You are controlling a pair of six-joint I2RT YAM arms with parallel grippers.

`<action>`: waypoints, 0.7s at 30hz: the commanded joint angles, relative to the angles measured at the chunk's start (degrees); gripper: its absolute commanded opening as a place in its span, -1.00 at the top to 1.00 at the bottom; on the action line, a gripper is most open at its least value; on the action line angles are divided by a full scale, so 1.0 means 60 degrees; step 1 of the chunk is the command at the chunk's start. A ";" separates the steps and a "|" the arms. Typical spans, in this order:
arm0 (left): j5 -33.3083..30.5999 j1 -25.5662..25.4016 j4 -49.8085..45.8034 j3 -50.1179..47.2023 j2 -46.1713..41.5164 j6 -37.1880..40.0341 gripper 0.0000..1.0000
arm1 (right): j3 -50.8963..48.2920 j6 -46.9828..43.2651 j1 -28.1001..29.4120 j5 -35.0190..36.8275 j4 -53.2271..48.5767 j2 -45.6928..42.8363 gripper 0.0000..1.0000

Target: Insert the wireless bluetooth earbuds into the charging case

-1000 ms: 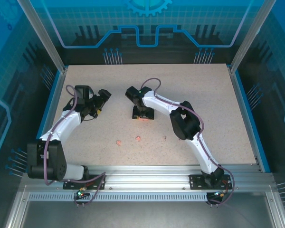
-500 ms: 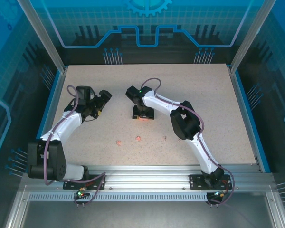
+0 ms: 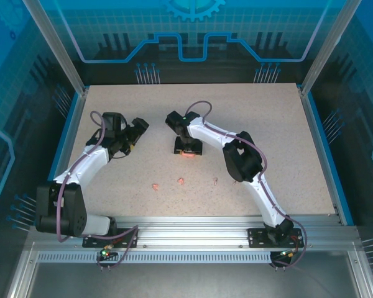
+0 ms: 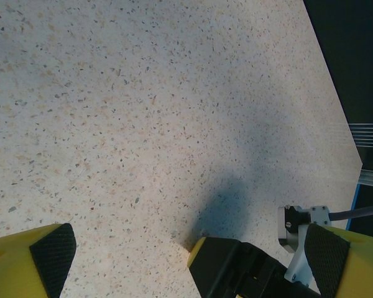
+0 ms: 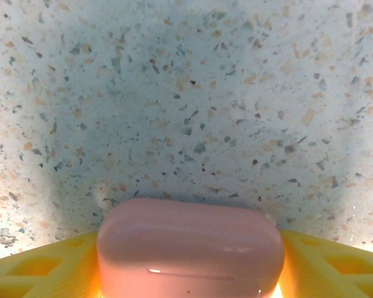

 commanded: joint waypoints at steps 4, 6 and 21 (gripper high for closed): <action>-0.0183 -0.0125 0.0211 -0.0071 0.0137 0.0203 -0.97 | 0.0231 0.0026 -0.0295 0.0416 -0.0110 0.0411 -0.36; -0.0209 -0.0138 0.0224 -0.0089 0.0134 0.0220 -0.97 | 0.0229 0.0125 -0.0303 0.0301 -0.0123 0.0399 -0.35; -0.0253 -0.0305 0.0461 -0.0345 -0.0004 -0.0043 -0.97 | 0.0221 0.2497 -0.0004 -0.0296 -0.0689 0.0379 -0.47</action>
